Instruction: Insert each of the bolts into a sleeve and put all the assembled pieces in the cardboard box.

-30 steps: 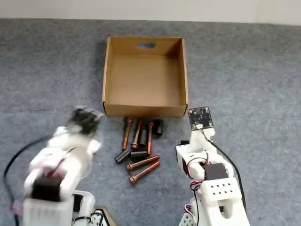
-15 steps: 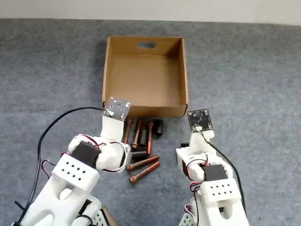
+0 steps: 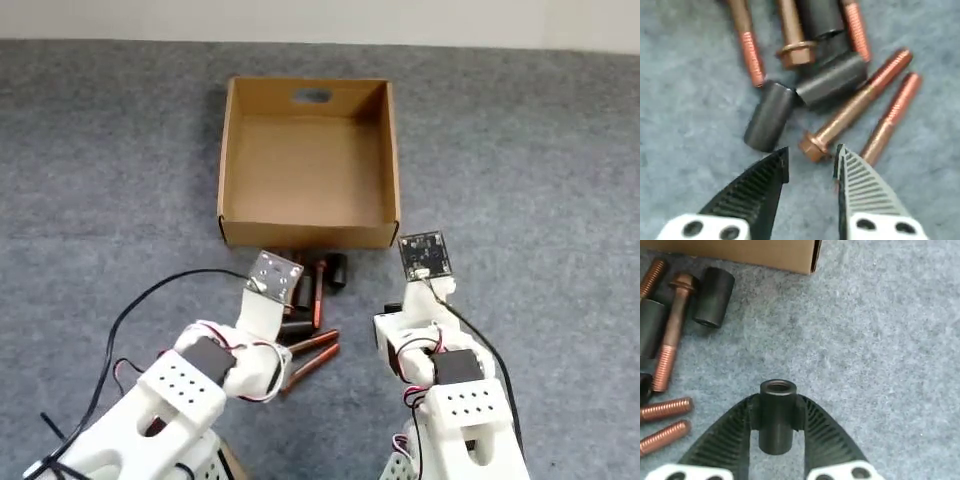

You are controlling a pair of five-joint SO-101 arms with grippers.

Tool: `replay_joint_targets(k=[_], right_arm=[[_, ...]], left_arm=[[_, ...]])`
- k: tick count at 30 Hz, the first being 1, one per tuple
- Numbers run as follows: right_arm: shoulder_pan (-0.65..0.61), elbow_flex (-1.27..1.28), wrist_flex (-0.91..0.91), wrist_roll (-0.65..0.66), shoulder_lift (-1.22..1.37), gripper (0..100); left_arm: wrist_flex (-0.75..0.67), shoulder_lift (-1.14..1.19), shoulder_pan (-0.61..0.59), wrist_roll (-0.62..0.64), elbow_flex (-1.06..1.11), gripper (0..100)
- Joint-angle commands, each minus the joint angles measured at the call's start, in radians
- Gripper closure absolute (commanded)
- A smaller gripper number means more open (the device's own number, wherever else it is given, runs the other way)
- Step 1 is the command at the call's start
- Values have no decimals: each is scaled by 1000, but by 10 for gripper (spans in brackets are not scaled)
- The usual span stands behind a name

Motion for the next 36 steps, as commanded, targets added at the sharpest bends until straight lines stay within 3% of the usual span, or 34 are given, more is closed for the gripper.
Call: replay_joint_targets(k=[1, 8, 15, 27, 36], right_arm=[[-4, -7, -18, -2, -16, 993], [-4, -7, -18, -2, -16, 993], [-4, -7, -18, -2, -16, 993], [-4, -7, -18, -2, -16, 993], [-4, -5, -18, -2, -16, 993]], left_arm=[[-23, -2, 8, 11, -5, 832], [-40, 4, 8, 11, 5, 832], [-226, -2, 13, 11, 85, 832], [-273, -2, 13, 6, 88, 832], [-229, -2, 4, 3, 84, 836]])
